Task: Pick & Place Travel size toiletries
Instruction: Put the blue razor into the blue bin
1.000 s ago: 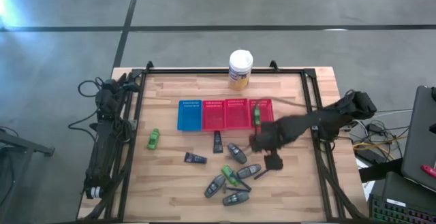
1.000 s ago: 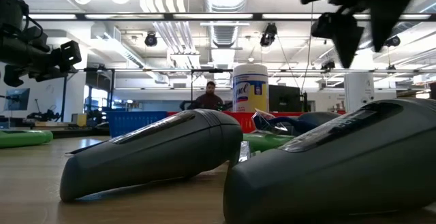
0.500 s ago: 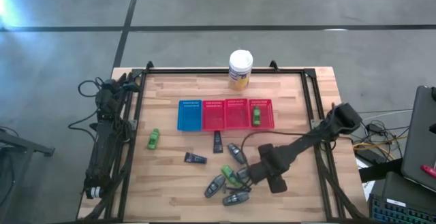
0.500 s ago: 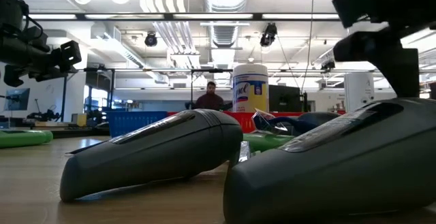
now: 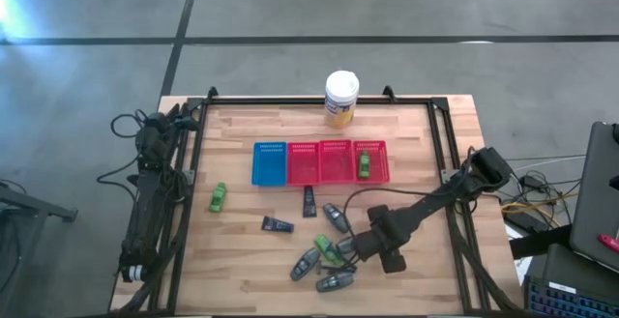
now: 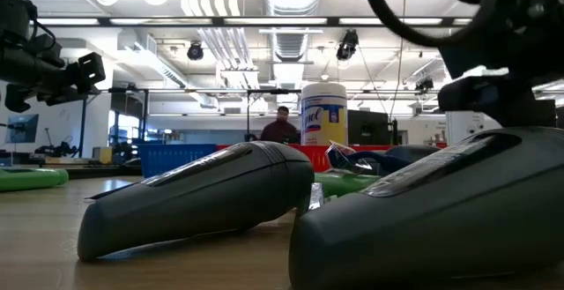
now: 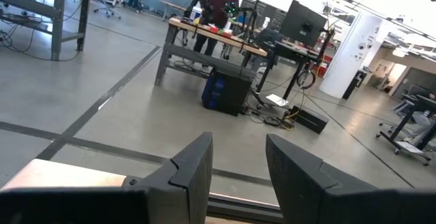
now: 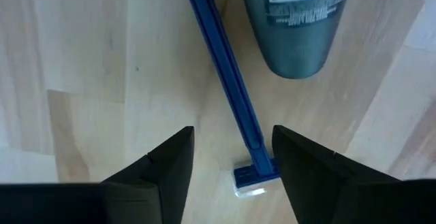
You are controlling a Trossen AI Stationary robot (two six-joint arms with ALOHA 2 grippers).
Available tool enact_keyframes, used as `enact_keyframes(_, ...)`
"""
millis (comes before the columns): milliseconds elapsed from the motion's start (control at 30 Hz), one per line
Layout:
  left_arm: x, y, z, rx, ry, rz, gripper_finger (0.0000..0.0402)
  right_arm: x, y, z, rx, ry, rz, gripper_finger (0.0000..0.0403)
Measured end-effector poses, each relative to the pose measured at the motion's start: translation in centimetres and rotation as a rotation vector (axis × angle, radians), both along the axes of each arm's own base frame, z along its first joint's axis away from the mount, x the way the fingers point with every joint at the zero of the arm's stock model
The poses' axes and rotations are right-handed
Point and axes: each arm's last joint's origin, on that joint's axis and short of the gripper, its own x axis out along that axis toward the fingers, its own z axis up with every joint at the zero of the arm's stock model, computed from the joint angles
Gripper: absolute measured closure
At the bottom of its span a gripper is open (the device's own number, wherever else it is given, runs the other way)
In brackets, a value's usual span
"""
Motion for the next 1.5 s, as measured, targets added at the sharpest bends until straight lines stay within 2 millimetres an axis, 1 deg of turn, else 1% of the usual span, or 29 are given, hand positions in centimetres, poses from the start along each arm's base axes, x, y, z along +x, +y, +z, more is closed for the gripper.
enact_keyframes(167,0.0,0.0,0.0,0.0,0.0,0.0,0.0259,-0.9,-0.5,-1.2,-0.019,0.034,0.011,0.023)
enact_keyframes(300,0.0,0.0,0.0,0.0,0.0,0.0,0.0259,-1.2,-0.8,-1.8,-0.025,0.04,0.015,0.0253)
enact_keyframes(633,0.0,0.0,0.0,0.0,0.0,0.0,0.0259,-1.4,-1.2,-2.4,-0.009,0.026,0.017,0.0329)
enact_keyframes(767,0.0,0.0,0.0,0.0,0.0,0.0,0.0259,-1.3,-1.3,-2.3,-0.004,0.029,-0.006,0.0363)
enact_keyframes(867,0.0,0.0,0.0,0.0,0.0,0.0,0.0259,-1.0,-1.5,-1.8,0.007,0.027,-0.027,0.0374)
enact_keyframes(967,0.0,0.0,0.0,0.0,0.0,0.0,0.0259,-0.4,-1.7,-0.9,0.034,-0.011,-0.075,0.0374)
enact_keyframes(1133,0.0,0.0,0.0,0.001,0.0,0.0,0.0259,-0.3,-2.7,1.0,0.041,-0.019,-0.203,0.0367)
enact_keyframes(1267,0.0,0.0,0.0,0.0,0.0,0.0,0.0259,-0.3,-3.9,2.8,0.04,-0.02,-0.323,0.037)
enact_keyframes(1367,0.0,0.0,0.0,0.0,0.0,0.0,0.0259,0.0,-5.0,3.5,0.044,-0.027,-0.429,0.037)
enact_keyframes(1500,0.0,0.0,0.0,0.0,0.0,0.0,0.0259,1.1,-6.7,4.7,0.029,-0.082,-0.602,0.0369)
